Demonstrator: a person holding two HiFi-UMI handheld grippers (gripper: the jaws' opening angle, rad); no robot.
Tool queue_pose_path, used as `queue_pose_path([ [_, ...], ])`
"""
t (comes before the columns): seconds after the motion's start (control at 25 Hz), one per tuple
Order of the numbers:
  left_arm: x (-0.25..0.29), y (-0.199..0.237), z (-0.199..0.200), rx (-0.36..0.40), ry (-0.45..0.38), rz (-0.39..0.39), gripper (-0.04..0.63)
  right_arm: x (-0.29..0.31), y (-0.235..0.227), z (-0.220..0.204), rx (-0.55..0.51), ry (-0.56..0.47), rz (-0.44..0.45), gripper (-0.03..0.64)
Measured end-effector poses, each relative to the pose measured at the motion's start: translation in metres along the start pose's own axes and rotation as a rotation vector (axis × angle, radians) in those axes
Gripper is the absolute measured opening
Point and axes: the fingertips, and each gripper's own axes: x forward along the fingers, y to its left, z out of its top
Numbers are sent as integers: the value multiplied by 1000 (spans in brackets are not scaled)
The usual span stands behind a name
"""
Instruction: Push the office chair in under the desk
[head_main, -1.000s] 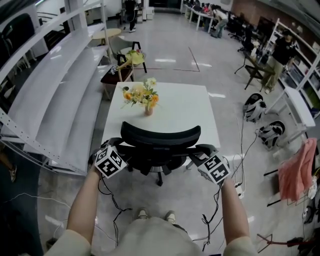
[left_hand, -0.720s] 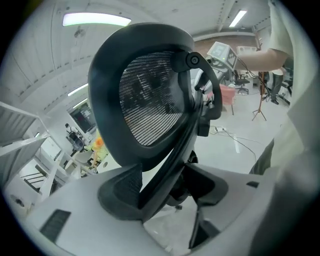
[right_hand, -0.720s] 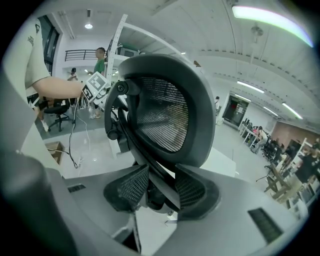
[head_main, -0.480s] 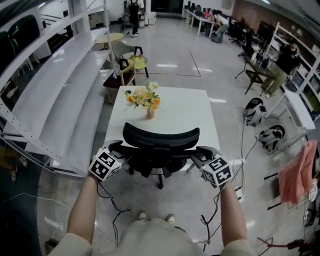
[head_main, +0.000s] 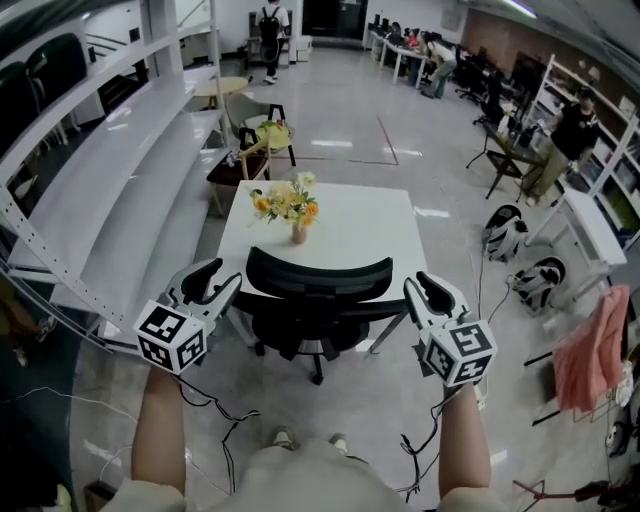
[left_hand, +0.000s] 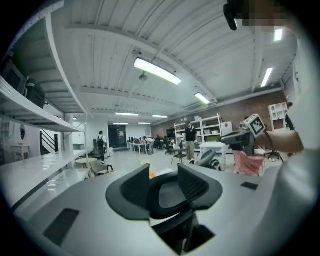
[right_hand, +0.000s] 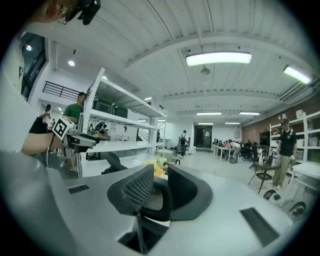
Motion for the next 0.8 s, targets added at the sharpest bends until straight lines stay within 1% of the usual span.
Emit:
queue_pose_path([
  [0.16, -18, -4, 54, 22, -126, 51, 159, -23, 14, 58, -29, -142, 1, 80],
  [0.36, -39, -25, 118, 73, -264, 115, 112, -55, 34, 120, -24, -321, 9, 74],
  [0.44, -46, -38, 138, 100, -313, 123, 96, -67, 41, 138, -20, -370, 3, 65],
  [0.56, -53, -56, 158, 137, -383, 105, 84, -83, 49, 151, 7, -416, -8, 54],
  [0.68, -56, -68, 160, 175, -402, 110, 72, -94, 60, 150, 34, -425, -6, 40],
  [0.8, -52, -78, 144, 189, -359, 125, 55, -100, 74, 141, 48, -404, 15, 13],
])
